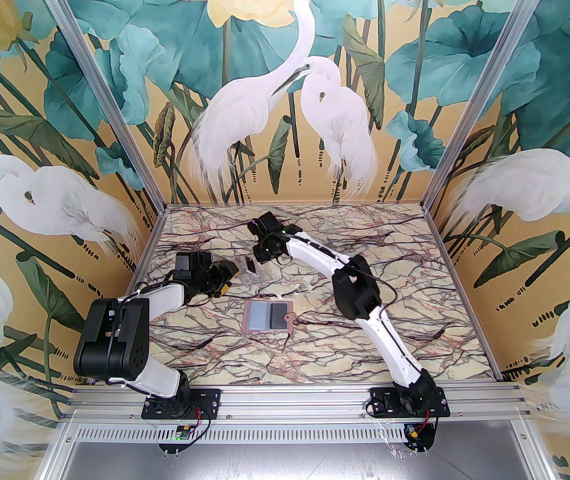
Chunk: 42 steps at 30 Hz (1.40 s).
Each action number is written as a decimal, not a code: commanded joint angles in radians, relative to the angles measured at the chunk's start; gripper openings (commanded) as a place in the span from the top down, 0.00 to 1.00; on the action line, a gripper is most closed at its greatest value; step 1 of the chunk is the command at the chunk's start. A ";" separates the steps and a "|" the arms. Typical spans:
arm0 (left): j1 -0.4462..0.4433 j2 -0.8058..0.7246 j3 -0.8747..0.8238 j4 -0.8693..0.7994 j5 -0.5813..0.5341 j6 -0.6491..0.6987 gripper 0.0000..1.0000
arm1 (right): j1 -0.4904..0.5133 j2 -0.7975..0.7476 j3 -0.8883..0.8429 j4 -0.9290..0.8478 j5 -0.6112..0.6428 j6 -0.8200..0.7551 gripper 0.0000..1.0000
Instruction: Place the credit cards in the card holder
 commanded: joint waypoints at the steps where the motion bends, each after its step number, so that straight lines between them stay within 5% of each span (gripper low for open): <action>1: 0.009 0.009 0.021 0.032 0.002 -0.003 0.31 | -0.026 -0.076 -0.145 -0.001 0.106 0.122 0.96; 15: -0.027 -0.059 -0.039 0.040 0.028 0.024 0.30 | -0.198 -0.597 -0.881 0.216 0.405 0.519 0.99; 24: -0.084 -0.107 -0.040 -0.014 0.007 0.064 0.29 | -0.193 -0.721 -1.008 0.070 0.603 0.810 0.93; 29: -0.116 -0.112 -0.041 -0.018 0.004 0.068 0.29 | -0.190 -0.748 -1.043 0.064 0.610 0.937 0.87; 38: -0.140 -0.178 -0.051 -0.070 0.024 0.091 0.28 | -0.137 -0.748 -0.991 0.025 0.520 0.938 0.71; 42: -0.183 -0.250 -0.046 -0.139 0.033 0.121 0.28 | -0.134 -0.829 -0.984 0.028 0.494 0.698 0.54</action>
